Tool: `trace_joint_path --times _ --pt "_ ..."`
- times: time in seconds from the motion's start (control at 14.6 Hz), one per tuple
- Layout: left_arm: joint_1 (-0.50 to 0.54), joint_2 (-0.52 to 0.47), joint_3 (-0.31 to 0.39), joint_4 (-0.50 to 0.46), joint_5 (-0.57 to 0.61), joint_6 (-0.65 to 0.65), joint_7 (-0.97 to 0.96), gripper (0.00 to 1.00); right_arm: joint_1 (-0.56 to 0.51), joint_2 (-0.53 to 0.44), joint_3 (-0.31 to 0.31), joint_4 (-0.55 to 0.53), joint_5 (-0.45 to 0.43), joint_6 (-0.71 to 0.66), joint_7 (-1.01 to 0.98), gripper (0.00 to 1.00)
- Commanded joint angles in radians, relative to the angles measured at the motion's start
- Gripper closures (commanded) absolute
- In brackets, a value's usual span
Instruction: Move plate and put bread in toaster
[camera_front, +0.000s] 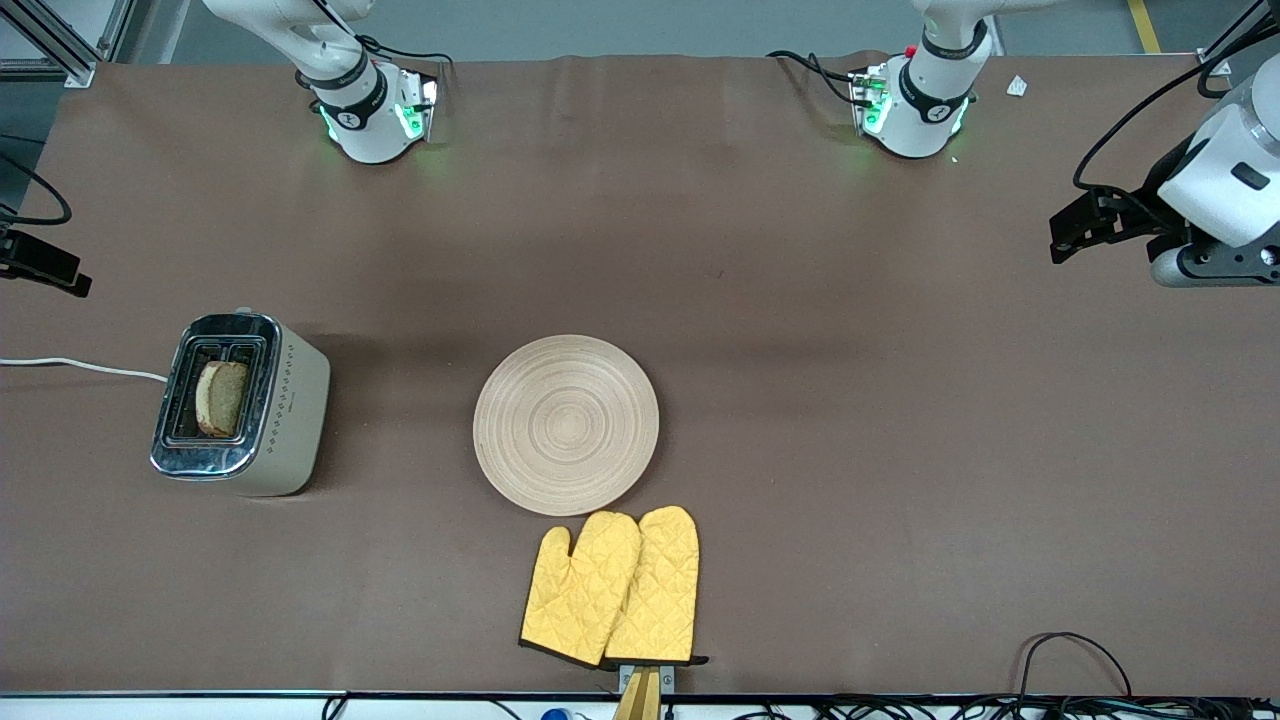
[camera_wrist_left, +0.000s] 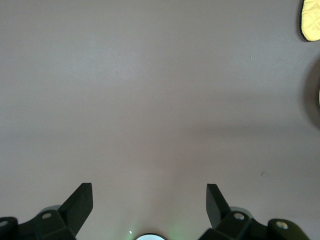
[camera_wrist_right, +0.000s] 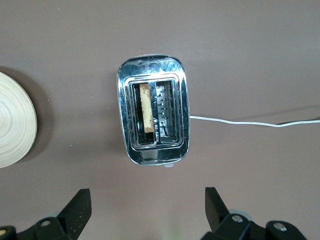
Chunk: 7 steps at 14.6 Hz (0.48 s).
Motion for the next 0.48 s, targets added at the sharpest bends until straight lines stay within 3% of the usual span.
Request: trace_joint_path --times 0.0,0.41 --pt "0.008 0.013 -0.001 0.031 0.008 -0.021 0.005 0.00 -0.005 -0.027 0.020 -0.032 0.034 0.012 -0.003 0.00" --pt "0.008 0.013 -0.003 0.031 0.008 -0.021 0.007 0.00 0.004 -0.029 0.020 -0.051 0.044 0.038 -0.003 0.00"
